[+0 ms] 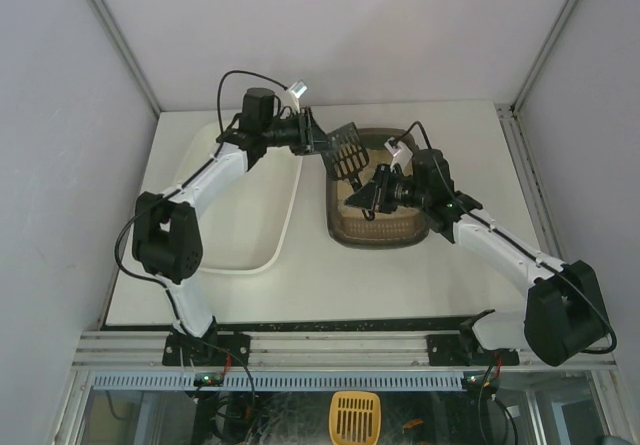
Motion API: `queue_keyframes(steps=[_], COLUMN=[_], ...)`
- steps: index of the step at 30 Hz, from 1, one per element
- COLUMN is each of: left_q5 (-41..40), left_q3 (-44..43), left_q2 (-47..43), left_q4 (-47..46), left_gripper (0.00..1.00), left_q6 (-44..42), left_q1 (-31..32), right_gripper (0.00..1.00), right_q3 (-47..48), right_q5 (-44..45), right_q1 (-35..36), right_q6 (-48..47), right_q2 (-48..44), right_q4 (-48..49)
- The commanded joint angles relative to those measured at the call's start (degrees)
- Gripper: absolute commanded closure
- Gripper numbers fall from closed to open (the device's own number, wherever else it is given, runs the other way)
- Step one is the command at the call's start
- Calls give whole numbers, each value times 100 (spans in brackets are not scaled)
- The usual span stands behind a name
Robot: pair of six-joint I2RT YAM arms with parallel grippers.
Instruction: Clean the litter box
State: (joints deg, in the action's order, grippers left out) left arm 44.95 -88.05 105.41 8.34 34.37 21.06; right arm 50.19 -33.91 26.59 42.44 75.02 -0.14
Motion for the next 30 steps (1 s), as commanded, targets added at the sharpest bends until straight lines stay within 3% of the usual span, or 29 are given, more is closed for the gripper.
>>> queue_keyframes(steps=[1, 5, 7, 10, 14, 21, 26, 30], left_q5=[-409, -1270, -1835, -2321, -2712, -2915, -3318, -3168], left_q3=[-233, -592, -591, -527, -280, 365, -23, -444], left_q2=[-462, -607, -717, -796, -824, -749, -434, -60], left_q4=[642, 1343, 1505, 1608, 1531, 785, 926, 1222], left_gripper=[59, 25, 22, 20, 1, 0, 0, 0], left_q6=[-412, -955, -865, -557, 689, 2427, 2565, 2648], left_q1=[-36, -39, -26, -17, -16, 71, 189, 231], right_gripper=[100, 100, 100, 100, 100, 100, 100, 100], right_q3=[41, 520, 803, 966, 1288, 2019, 2587, 3009], right_q5=[79, 726, 1287, 1687, 1753, 1426, 1263, 1209], right_q1=[-100, -232, -266, -323, -590, -752, -752, -752], right_q6=[-348, -843, -1048, -1245, -1292, -1232, -1231, -1459], right_q2=[-254, -453, -535, -752, -458, 1043, 1661, 2130], right_q4=[-378, -2130, -3102, -3614, -4089, -4531, -4425, -4713])
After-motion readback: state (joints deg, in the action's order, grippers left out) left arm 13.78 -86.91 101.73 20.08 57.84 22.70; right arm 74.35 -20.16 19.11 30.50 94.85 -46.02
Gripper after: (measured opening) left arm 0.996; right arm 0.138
